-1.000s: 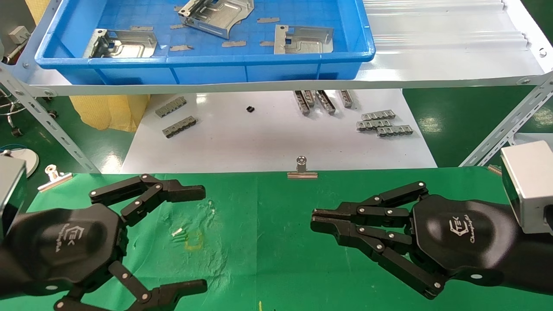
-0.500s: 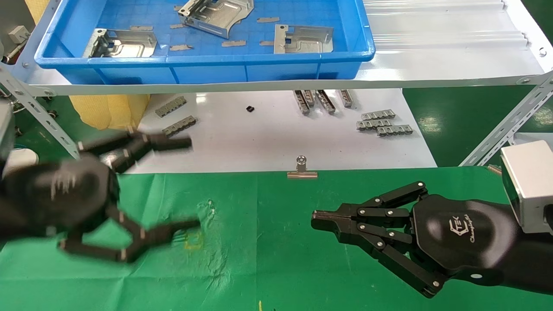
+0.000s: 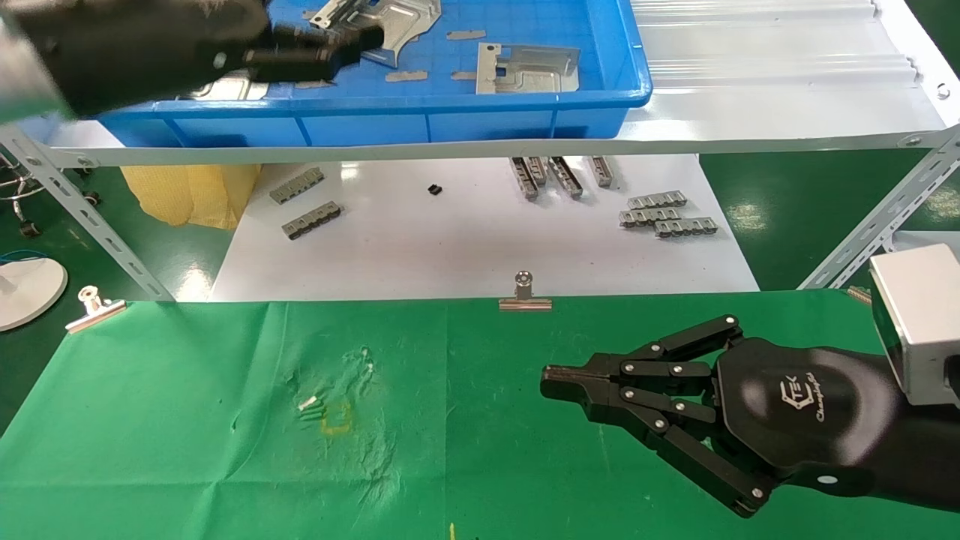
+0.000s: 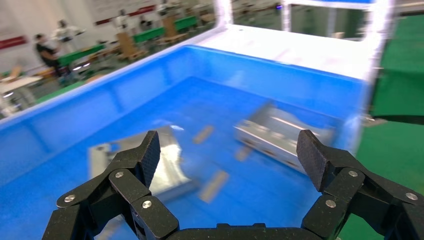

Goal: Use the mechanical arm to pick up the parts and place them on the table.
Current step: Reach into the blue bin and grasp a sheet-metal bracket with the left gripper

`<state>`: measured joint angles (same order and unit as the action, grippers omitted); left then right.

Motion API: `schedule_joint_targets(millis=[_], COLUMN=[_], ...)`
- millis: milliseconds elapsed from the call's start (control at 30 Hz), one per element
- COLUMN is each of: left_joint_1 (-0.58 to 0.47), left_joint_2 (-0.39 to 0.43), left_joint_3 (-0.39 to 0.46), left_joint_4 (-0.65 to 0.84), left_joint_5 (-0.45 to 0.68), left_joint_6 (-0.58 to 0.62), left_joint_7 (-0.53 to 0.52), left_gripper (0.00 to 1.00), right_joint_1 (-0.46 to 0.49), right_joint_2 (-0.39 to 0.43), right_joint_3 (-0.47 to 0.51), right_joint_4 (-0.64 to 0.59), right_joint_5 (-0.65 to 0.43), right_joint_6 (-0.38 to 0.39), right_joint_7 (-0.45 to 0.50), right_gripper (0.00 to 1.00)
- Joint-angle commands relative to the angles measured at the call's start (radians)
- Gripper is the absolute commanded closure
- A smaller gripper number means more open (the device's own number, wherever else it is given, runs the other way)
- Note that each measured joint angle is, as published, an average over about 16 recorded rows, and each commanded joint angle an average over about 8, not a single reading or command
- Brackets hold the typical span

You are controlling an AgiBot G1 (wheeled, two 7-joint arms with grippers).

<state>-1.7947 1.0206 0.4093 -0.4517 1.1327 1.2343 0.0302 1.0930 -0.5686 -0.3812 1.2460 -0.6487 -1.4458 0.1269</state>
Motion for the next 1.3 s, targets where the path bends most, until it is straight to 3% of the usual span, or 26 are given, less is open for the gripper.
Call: schedule_joint_targets(millis=[33,400,467,633,700,1033,1100,1300], left_joint_1=[-0.059,-0.197,-0.211,-0.23,-0.233,-0.228,-0.226,-0.22], left_joint_2=[0.047,0.191,0.21,0.241,0.248,0.266,0.269,0.276], left_joint_3=[0.008,0.063,0.072,0.086,0.088,0.095,0.097,0.1], left_joint_4=[0.083,0.35,0.379,0.427,0.437,0.459,0.459,0.454], left_joint_5=[0.027,0.125,0.139,0.161,0.163,0.173,0.177,0.18], left_joint_6=[-0.05,-0.264,-0.296,-0.346,-0.356,-0.396,-0.406,-0.431], left_joint_7=[0.021,0.05,0.048,0.034,0.028,0.014,0.014,0.02], left_gripper=[0.0,0.02,0.18,0.81,0.97,1.0,1.0,1.0], right_joint_1=[0.0,0.0,0.0,0.0,0.0,0.0,0.0,0.0], right_joint_2=[0.0,0.0,0.0,0.0,0.0,0.0,0.0,0.0], right_joint_3=[0.0,0.0,0.0,0.0,0.0,0.0,0.0,0.0], right_joint_4=[0.0,0.0,0.0,0.0,0.0,0.0,0.0,0.0], right_joint_5=[0.0,0.0,0.0,0.0,0.0,0.0,0.0,0.0], right_joint_6=[0.0,0.0,0.0,0.0,0.0,0.0,0.0,0.0], right_joint_7=[0.0,0.0,0.0,0.0,0.0,0.0,0.0,0.0], right_gripper=[1.0,1.0,1.0,1.0,1.0,0.99,0.86,0.12])
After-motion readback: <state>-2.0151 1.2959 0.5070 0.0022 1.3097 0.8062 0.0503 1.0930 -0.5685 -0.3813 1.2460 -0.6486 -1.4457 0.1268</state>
